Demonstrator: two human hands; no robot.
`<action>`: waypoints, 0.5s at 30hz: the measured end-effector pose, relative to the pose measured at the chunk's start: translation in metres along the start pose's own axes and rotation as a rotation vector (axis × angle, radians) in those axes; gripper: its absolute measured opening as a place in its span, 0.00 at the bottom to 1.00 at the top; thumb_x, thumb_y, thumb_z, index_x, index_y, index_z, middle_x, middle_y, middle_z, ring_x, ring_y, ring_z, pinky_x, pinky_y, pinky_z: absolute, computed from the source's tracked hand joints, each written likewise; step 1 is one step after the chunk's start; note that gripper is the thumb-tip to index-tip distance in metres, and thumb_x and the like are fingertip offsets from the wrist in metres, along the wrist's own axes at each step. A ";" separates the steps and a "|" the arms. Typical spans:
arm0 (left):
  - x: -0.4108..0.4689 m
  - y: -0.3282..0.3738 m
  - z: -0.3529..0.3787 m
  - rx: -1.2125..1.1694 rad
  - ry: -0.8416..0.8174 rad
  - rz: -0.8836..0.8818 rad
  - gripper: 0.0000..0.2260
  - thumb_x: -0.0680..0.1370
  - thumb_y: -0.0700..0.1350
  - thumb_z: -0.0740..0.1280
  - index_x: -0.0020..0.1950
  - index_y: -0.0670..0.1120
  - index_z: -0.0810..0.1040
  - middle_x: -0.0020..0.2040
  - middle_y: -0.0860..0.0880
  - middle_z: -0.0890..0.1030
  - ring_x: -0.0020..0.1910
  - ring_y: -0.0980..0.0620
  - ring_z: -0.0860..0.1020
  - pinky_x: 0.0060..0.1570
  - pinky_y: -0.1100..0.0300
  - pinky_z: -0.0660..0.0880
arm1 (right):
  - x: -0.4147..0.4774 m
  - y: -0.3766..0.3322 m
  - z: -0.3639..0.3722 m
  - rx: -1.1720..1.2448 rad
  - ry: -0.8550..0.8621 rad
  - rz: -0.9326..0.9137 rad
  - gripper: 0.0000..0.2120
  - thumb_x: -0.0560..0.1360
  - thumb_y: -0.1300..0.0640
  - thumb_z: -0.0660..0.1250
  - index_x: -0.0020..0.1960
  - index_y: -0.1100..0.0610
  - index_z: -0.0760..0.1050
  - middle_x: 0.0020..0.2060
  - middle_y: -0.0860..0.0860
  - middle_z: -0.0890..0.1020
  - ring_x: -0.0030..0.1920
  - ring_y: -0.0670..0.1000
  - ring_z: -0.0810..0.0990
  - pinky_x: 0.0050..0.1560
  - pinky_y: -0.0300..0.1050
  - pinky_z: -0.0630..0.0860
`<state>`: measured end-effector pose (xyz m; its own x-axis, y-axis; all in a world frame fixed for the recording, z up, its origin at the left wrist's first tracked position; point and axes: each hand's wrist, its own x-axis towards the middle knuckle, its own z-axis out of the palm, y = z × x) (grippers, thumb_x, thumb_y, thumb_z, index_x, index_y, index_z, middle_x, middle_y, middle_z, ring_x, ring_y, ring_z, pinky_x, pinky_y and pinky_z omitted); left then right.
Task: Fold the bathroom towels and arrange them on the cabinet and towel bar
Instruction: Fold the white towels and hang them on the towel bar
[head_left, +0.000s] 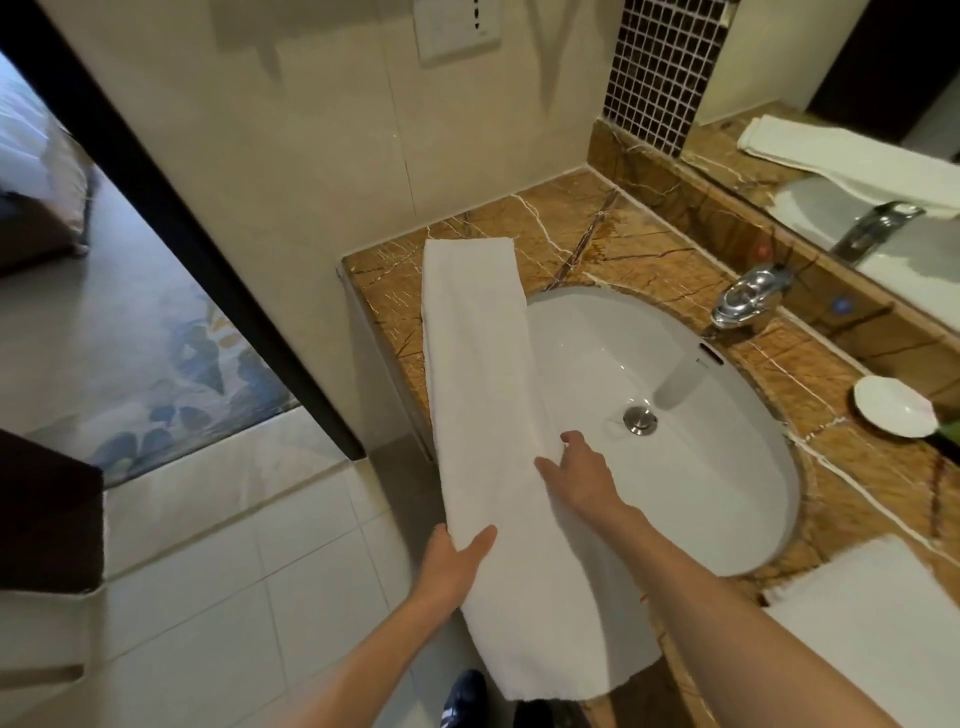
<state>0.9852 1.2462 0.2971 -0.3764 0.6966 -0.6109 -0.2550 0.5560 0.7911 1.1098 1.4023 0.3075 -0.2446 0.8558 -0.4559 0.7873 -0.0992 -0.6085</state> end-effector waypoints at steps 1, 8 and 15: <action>0.001 -0.001 0.001 0.039 0.006 0.015 0.19 0.75 0.49 0.70 0.63 0.43 0.72 0.55 0.50 0.81 0.49 0.55 0.80 0.40 0.67 0.77 | -0.004 -0.001 0.002 -0.074 0.018 -0.030 0.22 0.78 0.49 0.63 0.66 0.59 0.65 0.59 0.58 0.76 0.57 0.60 0.76 0.55 0.49 0.73; 0.008 0.005 0.004 0.488 0.151 0.328 0.33 0.78 0.55 0.63 0.77 0.53 0.48 0.72 0.50 0.60 0.66 0.53 0.65 0.67 0.56 0.65 | -0.032 0.007 0.017 -0.486 0.141 -0.330 0.29 0.81 0.45 0.49 0.77 0.57 0.51 0.77 0.61 0.52 0.77 0.57 0.49 0.75 0.54 0.49; 0.038 0.015 0.009 1.371 0.147 0.591 0.27 0.81 0.57 0.43 0.74 0.53 0.32 0.77 0.45 0.36 0.76 0.42 0.35 0.70 0.47 0.30 | -0.032 0.022 0.031 -0.631 0.071 -0.391 0.29 0.82 0.43 0.44 0.79 0.53 0.43 0.78 0.55 0.43 0.78 0.56 0.41 0.75 0.54 0.41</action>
<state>0.9755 1.2849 0.2856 -0.2290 0.9621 -0.1483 0.9403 0.2581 0.2221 1.1175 1.3573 0.2884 -0.5529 0.8018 -0.2270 0.8311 0.5111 -0.2191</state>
